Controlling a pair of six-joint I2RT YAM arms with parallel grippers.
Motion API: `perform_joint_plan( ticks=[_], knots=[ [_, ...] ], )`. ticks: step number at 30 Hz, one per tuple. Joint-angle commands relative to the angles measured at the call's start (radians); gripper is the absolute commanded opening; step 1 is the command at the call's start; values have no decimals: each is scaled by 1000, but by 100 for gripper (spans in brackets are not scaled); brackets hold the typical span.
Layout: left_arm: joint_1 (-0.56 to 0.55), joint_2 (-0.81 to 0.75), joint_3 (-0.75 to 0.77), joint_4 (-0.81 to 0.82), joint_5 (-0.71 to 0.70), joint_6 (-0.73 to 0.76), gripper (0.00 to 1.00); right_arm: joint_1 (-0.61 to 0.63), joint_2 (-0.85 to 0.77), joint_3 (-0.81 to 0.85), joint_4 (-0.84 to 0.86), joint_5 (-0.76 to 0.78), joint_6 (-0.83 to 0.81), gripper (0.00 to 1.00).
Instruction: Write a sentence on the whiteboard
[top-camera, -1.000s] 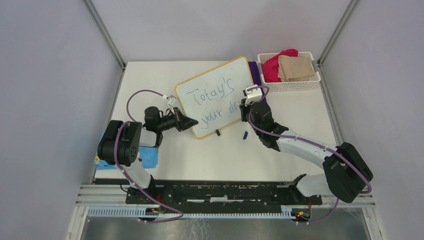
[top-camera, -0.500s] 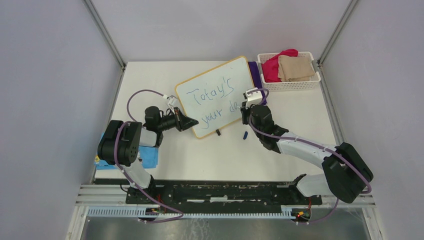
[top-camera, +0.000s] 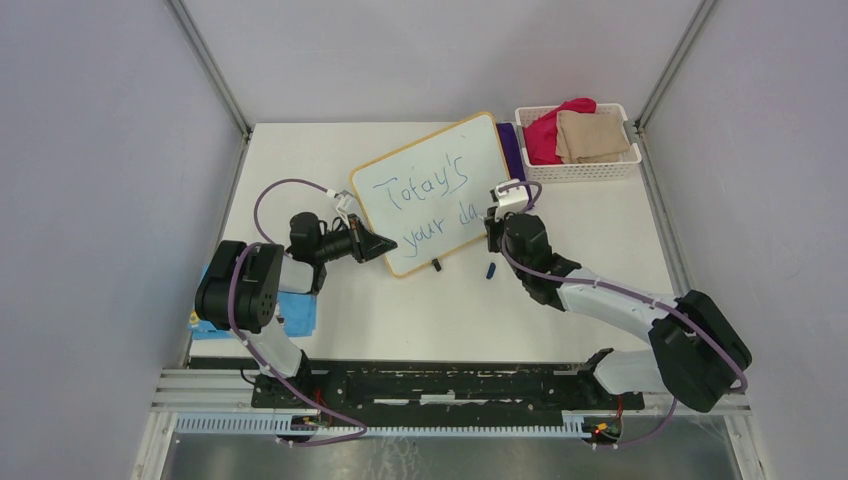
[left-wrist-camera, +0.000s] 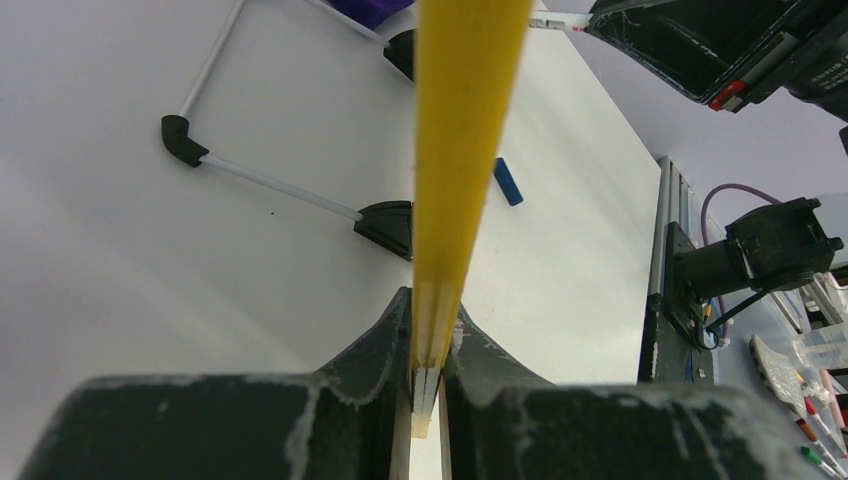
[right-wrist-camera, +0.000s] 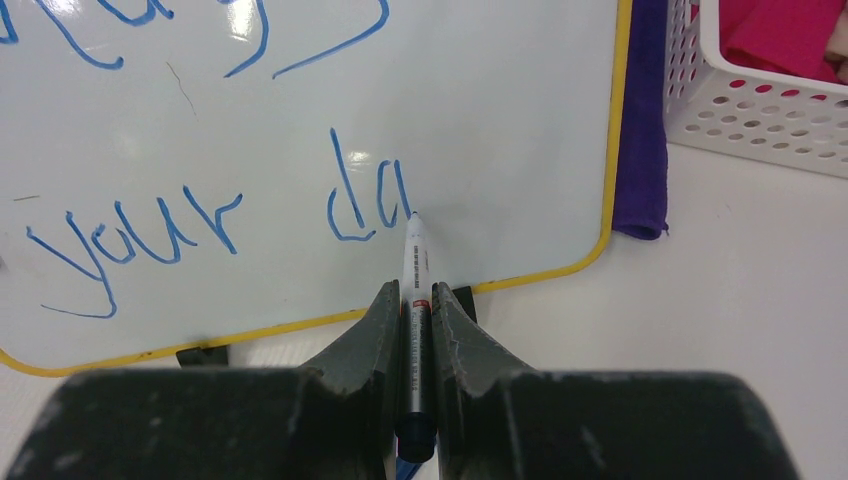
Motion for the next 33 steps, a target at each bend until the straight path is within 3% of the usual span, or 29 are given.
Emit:
perform_joint_plan(
  ticks=[1,16,33],
  knots=[
    [-2,12,4,-105,-69,52,2,-6,-52,32,42,30,-2,0],
    [-3,14,5,-109,-70,53,2,-26,14,119,34,4,-4,0],
    [-2,16,7,-113,-71,53,2,-34,28,49,43,12,11,0]
  ],
)
